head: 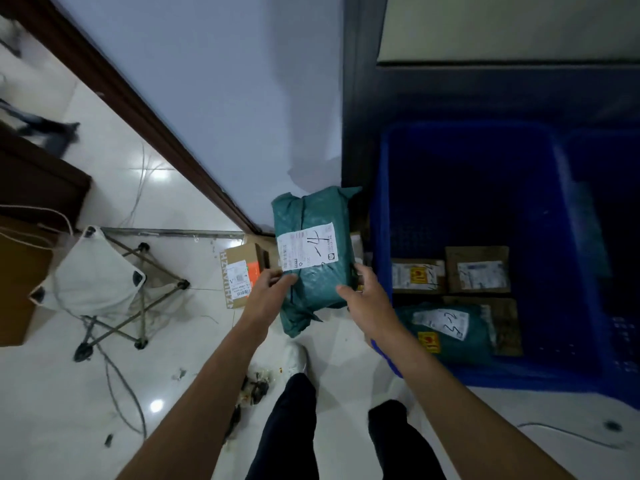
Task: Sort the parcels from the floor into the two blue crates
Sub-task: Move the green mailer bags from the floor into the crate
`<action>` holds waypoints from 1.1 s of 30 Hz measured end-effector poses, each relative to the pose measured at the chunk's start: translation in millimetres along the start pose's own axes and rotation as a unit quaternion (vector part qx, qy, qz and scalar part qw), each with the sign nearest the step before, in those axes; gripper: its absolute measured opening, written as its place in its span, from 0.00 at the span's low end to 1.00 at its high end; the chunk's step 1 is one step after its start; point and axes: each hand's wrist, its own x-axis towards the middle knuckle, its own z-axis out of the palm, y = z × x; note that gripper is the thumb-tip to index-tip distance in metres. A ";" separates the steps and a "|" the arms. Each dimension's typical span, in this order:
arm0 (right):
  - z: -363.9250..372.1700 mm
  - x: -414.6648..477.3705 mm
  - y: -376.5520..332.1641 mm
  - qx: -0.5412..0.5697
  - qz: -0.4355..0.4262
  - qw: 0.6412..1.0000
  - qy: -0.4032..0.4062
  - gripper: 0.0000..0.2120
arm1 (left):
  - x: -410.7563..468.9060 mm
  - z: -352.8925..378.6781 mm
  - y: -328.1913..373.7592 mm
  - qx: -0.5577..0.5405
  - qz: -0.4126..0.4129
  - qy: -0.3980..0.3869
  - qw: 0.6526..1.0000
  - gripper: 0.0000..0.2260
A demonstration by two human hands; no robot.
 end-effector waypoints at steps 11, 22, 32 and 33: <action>-161.6 -107.3 -17.0 0.198 -0.043 0.979 0.020 0.21 | -121.7 79.6 91.6 -0.012 0.033 -0.086 0.996 0.52; -228.5 -141.2 0.3 0.157 -0.050 0.986 0.029 0.12 | -164.1 159.7 143.0 -0.001 0.096 -0.135 0.986 0.34; -250.9 -111.0 -2.8 0.120 0.000 0.990 0.072 0.27 | -126.7 161.6 177.3 0.034 0.110 -0.192 0.975 0.28; -258.9 -107.1 -4.1 0.129 0.005 0.987 0.096 0.35 | -122.8 158.5 182.9 0.041 0.114 -0.199 0.972 0.26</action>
